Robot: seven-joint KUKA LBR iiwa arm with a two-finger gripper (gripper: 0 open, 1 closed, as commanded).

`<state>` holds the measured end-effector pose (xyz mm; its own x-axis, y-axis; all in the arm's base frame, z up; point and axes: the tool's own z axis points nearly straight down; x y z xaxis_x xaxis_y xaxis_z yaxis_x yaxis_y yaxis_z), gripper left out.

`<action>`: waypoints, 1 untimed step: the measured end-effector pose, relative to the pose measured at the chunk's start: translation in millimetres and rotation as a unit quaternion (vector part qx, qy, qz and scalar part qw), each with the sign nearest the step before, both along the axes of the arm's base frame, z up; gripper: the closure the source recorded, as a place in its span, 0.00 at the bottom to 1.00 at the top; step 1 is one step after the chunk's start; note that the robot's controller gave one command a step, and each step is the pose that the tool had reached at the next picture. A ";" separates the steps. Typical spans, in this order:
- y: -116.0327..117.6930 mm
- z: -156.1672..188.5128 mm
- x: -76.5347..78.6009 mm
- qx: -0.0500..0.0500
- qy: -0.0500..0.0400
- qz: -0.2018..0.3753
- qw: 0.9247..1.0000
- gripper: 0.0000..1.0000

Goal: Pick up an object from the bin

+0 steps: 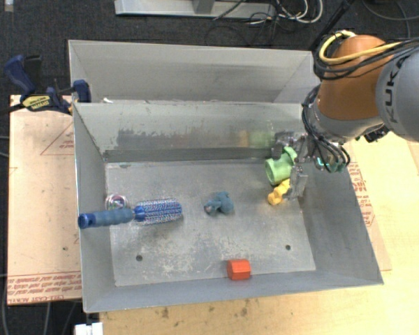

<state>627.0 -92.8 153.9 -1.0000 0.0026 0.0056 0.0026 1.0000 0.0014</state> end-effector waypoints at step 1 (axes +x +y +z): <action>-9.1 -65.9 2.7 0.001 -0.012 0.002 1.000 0.00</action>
Offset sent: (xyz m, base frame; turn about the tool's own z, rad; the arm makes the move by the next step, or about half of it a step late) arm -0.0036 -0.0138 -0.0832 -0.0015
